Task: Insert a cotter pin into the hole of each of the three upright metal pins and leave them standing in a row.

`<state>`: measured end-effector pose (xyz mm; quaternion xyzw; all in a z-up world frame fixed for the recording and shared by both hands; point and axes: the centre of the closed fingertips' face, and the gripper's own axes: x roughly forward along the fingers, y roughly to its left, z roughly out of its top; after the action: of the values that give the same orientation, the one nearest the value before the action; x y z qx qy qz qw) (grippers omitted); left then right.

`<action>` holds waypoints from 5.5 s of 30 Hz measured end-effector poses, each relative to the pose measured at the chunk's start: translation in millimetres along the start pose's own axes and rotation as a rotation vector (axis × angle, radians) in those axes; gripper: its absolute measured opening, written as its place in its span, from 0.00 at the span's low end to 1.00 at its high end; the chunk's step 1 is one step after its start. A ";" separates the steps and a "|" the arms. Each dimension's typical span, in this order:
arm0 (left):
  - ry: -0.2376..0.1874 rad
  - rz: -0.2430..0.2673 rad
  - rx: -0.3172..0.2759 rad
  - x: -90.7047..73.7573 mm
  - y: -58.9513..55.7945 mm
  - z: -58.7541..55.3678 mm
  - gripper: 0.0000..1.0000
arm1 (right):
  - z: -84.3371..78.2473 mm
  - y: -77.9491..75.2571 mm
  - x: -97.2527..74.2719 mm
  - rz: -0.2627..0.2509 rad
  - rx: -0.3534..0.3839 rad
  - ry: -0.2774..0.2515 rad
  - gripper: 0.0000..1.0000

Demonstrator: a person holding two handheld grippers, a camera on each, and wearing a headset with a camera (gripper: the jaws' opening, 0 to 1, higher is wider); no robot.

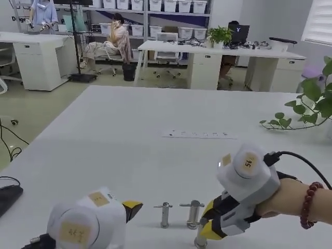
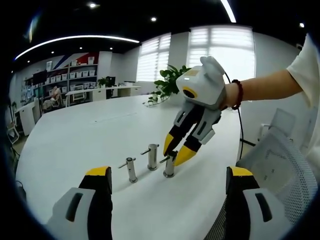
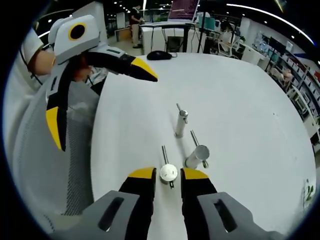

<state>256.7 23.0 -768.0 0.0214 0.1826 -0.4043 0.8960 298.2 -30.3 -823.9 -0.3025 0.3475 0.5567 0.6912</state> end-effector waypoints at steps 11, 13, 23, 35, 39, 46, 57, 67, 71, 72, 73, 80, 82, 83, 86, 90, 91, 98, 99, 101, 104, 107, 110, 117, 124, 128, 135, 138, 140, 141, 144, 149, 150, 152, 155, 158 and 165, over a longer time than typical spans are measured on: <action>-0.003 0.005 -0.009 -0.6 1.7 0.8 0.94 | 0.6 0.6 1.4 0.004 -0.004 -0.016 0.15; -0.002 0.004 -0.009 -0.5 2.1 0.6 0.94 | 0.9 0.7 1.4 0.006 0.000 -0.023 0.14; 0.005 -0.001 -0.009 0.0 1.0 -0.9 0.93 | 0.9 2.9 0.9 0.012 -0.009 -0.028 0.14; 0.005 0.005 -0.013 0.0 3.2 -1.3 0.93 | -5.5 -6.2 -4.7 -0.002 -0.006 -0.018 0.14; 0.001 0.006 -0.012 0.1 3.1 -0.5 0.93 | -7.9 -10.1 -7.7 -0.009 0.002 -0.018 0.14; 0.003 0.006 -0.010 0.8 2.7 -1.1 0.93 | -14.7 -19.4 -12.0 -0.021 0.011 -0.005 0.14; 0.005 0.009 -0.009 0.8 4.0 -1.5 0.93 | -23.3 -35.1 -18.6 -0.045 0.022 0.009 0.14; 0.003 0.013 -0.013 0.5 5.3 -1.0 0.93 | -27.9 -43.6 -19.2 -0.056 0.027 0.020 0.14; 0.002 0.015 -0.016 0.2 6.2 -1.0 0.92 | -28.7 -45.5 -19.6 -0.054 0.018 0.025 0.14; 0.002 0.015 -0.016 0.1 6.3 -1.1 0.92 | -29.0 -46.1 -19.7 -0.053 0.018 0.026 0.14; 0.002 0.015 -0.016 0.1 6.4 -1.1 0.92 | -29.2 -46.6 -19.8 -0.053 0.016 0.027 0.14; 0.006 0.016 -0.016 -0.4 6.7 -1.9 0.92 | -30.5 -52.6 -19.8 -0.056 0.018 0.027 0.14; 0.005 0.016 -0.017 -0.6 6.7 -1.7 0.92 | -30.2 -53.1 -19.6 -0.052 0.011 0.026 0.14; 0.005 0.016 -0.018 -0.7 6.8 -1.8 0.92 | -30.0 -52.9 -19.4 -0.050 0.012 0.024 0.14; 0.007 0.016 -0.017 -0.6 6.7 -2.0 0.92 | -30.1 -53.2 -19.4 -0.043 0.007 0.023 0.14; 0.006 0.016 -0.018 -0.7 6.8 -2.0 0.92 | -30.5 -54.9 -19.6 -0.036 0.021 0.017 0.14; 0.006 0.017 -0.018 -0.7 6.8 -2.0 0.92 | -30.6 -54.9 -19.6 -0.034 0.021 0.015 0.14; 0.013 0.016 -0.015 -0.2 6.9 -3.2 0.92 | -32.0 -55.7 -19.6 -0.019 0.039 0.003 0.15; 0.013 0.017 -0.015 -0.4 6.8 -3.2 0.92 | -32.3 -56.1 -19.3 -0.017 0.045 0.001 0.15; 0.011 0.019 -0.016 -0.9 7.3 -2.9 0.92 | -32.9 -55.9 -18.5 -0.016 0.043 0.001 0.15; 0.012 0.022 -0.019 -1.5 8.0 -3.0 0.92 | -34.0 -54.8 -16.3 -0.015 0.048 0.002 0.16; 0.016 0.024 -0.015 -1.5 8.5 -3.8 0.92 | -32.1 -53.1 -15.0 -0.012 0.076 -0.015 0.19; 0.011 0.037 -0.022 -2.2 12.7 -2.7 0.92 | -31.0 -51.4 -15.4 -0.016 0.092 -0.025 0.21; 0.012 0.059 -0.037 -5.1 18.5 -2.6 0.92 | -22.5 -49.3 -21.6 -0.044 0.193 -0.093 0.36; 0.003 0.081 -0.042 -9.7 23.1 2.8 0.91 | -17.7 -44.7 -31.6 -0.098 0.268 -0.157 0.46; 0.002 0.093 -0.060 -16.1 26.8 6.1 0.90 | -16.3 -41.5 -42.5 -0.148 0.316 -0.194 0.56; 0.016 0.133 -0.041 -31.0 33.4 10.1 0.89 | -14.8 -25.7 -61.7 -0.200 0.373 -0.260 0.64; 0.024 0.147 -0.030 -37.8 33.0 13.0 0.89 | -16.8 -18.1 -69.7 -0.215 0.389 -0.281 0.65; 0.031 0.160 -0.030 -42.2 33.6 14.0 0.89 | -18.4 -13.6 -76.2 -0.229 0.421 -0.307 0.65; 0.044 0.168 -0.027 -44.1 34.0 12.8 0.88 | -19.3 -11.6 -78.9 -0.235 0.433 -0.316 0.65; 0.091 0.193 -0.006 -51.1 34.5 8.0 0.87 | -25.9 -4.7 -85.8 -0.262 0.445 -0.322 0.65; 0.070 0.206 -0.039 -62.3 31.3 9.8 0.87 | -34.8 10.5 -95.5 -0.302 0.471 -0.342 0.67; 0.069 0.211 -0.041 -63.8 31.4 9.5 0.87 | -35.7 14.4 -97.6 -0.302 0.478 -0.353 0.68; 0.065 0.223 -0.053 -68.2 31.9 9.3 0.87 | -39.7 17.9 -99.2 -0.319 0.476 -0.344 0.68; 0.064 0.233 -0.067 -73.3 31.7 8.0 0.87 | -42.6 23.2 -101.3 -0.339 0.467 -0.340 0.71; 0.089 0.249 -0.068 -76.2 33.8 3.6 0.87 | -40.3 28.0 -104.6 -0.336 0.526 -0.387 0.72; 0.090 0.270 -0.082 -82.8 34.6 2.7 0.87 | -36.2 35.5 -115.6 -0.368 0.588 -0.459 0.75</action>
<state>232.7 105.1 -740.7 0.0274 0.2342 -0.2711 0.9332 242.2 -117.1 -751.3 -0.0174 0.2690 0.3540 0.8956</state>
